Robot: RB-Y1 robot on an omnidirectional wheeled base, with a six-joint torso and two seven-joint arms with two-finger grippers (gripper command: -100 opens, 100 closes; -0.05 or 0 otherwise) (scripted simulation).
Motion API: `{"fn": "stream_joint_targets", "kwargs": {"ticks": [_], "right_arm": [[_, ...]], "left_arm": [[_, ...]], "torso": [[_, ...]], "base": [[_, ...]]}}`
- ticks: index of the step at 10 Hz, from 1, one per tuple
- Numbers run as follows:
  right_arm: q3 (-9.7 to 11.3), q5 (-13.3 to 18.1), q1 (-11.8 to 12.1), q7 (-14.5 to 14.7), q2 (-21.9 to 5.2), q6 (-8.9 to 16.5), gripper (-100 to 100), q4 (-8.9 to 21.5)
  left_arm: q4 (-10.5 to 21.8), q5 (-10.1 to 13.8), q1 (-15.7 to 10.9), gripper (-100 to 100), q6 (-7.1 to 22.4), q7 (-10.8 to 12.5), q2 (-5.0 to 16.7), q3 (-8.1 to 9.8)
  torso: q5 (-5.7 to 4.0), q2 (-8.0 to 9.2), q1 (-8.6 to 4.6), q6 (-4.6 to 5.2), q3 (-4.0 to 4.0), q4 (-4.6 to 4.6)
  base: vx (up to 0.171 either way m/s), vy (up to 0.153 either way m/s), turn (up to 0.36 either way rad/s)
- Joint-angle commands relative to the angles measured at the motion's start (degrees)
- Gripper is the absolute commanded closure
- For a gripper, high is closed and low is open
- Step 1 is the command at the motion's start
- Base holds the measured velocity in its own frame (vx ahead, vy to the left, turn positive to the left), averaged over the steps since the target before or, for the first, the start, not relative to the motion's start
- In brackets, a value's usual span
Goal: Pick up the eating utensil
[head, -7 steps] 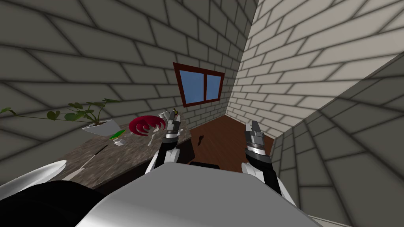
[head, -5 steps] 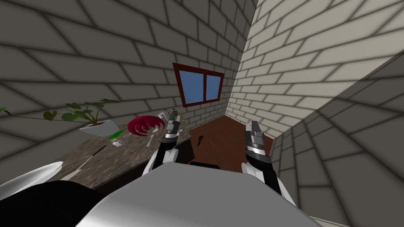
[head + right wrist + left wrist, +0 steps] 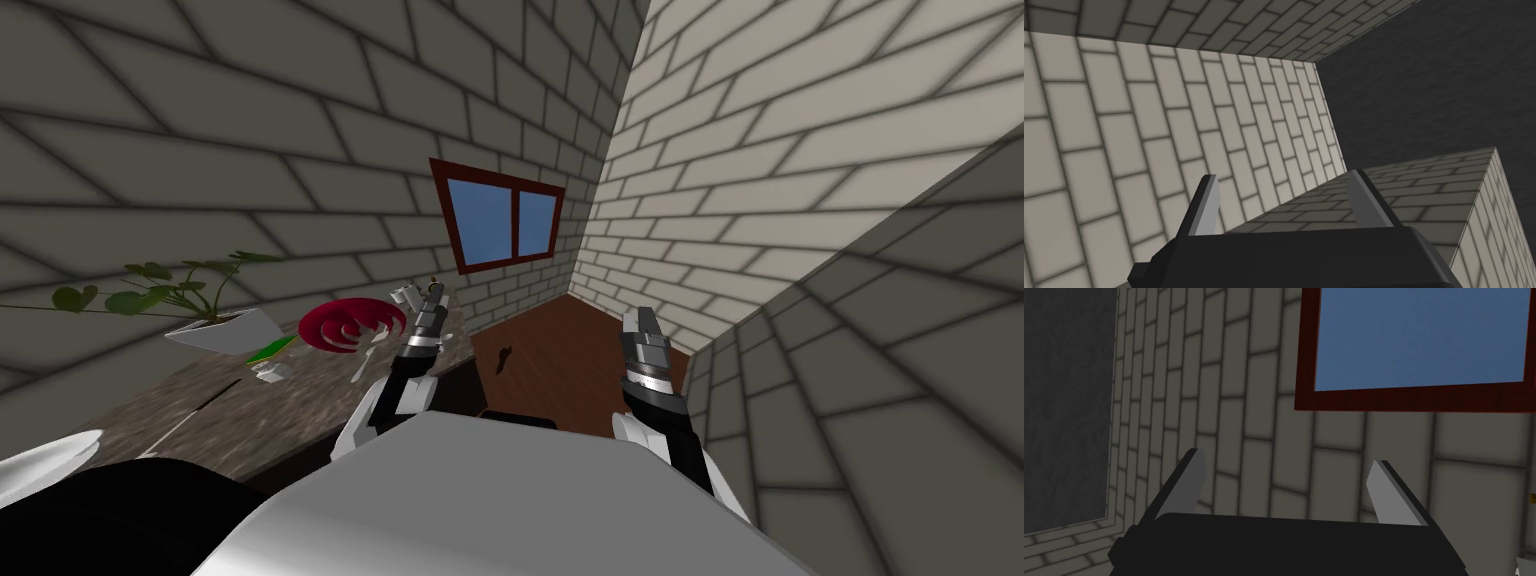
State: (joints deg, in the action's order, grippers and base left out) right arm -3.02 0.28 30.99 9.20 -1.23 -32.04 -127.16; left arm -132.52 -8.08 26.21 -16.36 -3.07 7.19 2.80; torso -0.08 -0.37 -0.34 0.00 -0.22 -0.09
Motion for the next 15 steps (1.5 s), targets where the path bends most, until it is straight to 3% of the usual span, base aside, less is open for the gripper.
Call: {"fn": "stream_joint_targets", "kwargs": {"ticks": [1,2,3,4,5,6,7,8,10,11,13,14,15], "right_arm": [[0.0,0.0,0.0,0.0,0.0,0.0,0,0.0],[0.0,0.0,0.0,0.0,0.0,0.0,0,0.0],[0.0,0.0,0.0,0.0,0.0,0.0,0,0.0],[0.0,0.0,0.0,0.0,0.0,0.0,0,0.0],[0.0,0.0,0.0,0.0,0.0,0.0,0,0.0],[0.0,0.0,0.0,0.0,0.0,0.0,0,0.0],[0.0,0.0,0.0,0.0,0.0,0.0,0,0.0],[0.0,0.0,0.0,0.0,0.0,0.0,0,0.0],[0.0,0.0,0.0,0.0,0.0,0.0,0,0.0],[0.0,0.0,0.0,0.0,0.0,0.0,0,0.0],[0.0,0.0,0.0,0.0,0.0,0.0,0,0.0],[0.0,0.0,0.0,0.0,0.0,0.0,0,0.0],[0.0,0.0,0.0,0.0,0.0,0.0,0,0.0]], "left_arm": [[0.4,-0.1,-0.4,-100,2.4,0.0,0.6,1.26],[0.1,-0.4,-0.5,-100,4.4,-0.2,1.3,2.96],[0.1,-0.4,-0.5,-100,5.3,-0.2,1.3,2.96],[-0.2,-0.6,-0.6,-100,7.2,-0.6,2.0,4.74],[-0.2,-0.6,-0.6,-100,8.4,-0.6,2.0,4.74],[-0.4,-0.8,-0.7,-100,10.2,-1.0,2.6,6.58],[-0.4,-0.8,-0.7,-100,11.8,-1.0,2.6,6.58],[-0.7,-0.8,-0.8,-100,13.2,-1.4,3.1,8.47],[-0.7,-0.8,-0.8,-100,15.3,-1.4,3.1,8.47],[-0.9,-0.9,-1.0,-100,17.4,-2.0,3.6,10.4],[-0.9,-0.9,-1.0,-100,19.0,-2.0,3.6,10.4],[-1.1,-0.8,-1.1,-100,21.3,-2.7,4.1,12.33],[-1.1,-0.8,-1.1,-100,22.6,-2.7,4.1,12.33]], "torso": [[0.0,0.0,0.0,0.0,0.0,0.0],[0.02,0.08,0.09,0.0,0.04,0.01],[0.03,0.1,0.11,0.0,0.06,0.02],[0.04,0.15,0.17,0.0,0.08,0.03],[0.03,0.12,0.14,0.0,0.07,0.03],[0.03,0.15,0.18,0.0,0.08,0.03],[0.03,0.13,0.15,0.0,0.07,0.03],[0.04,0.13,0.19,0.0,0.07,0.02],[0.03,0.05,0.15,0.0,0.02,0.01],[0.05,0.19,0.26,0.0,0.1,0.03],[0.05,0.14,0.22,0.0,0.07,0.03],[0.06,0.22,0.28,0.01,0.12,0.04],[0.05,0.14,0.19,0.0,0.08,0.03]], "base": [[0.065,-0.065,0.005],[0.065,-0.058,-0.005],[0.052,-0.046,0.0],[0.066,-0.057,-0.003],[0.058,-0.045,0.006],[0.067,-0.055,0.003],[0.066,-0.042,0.009],[0.097,-0.063,0.006],[0.06,-0.034,0.007],[0.061,-0.035,0.01],[0.05,-0.027,0.008],[0.069,-0.048,0.016],[0.072,-0.04,0.02]]}}
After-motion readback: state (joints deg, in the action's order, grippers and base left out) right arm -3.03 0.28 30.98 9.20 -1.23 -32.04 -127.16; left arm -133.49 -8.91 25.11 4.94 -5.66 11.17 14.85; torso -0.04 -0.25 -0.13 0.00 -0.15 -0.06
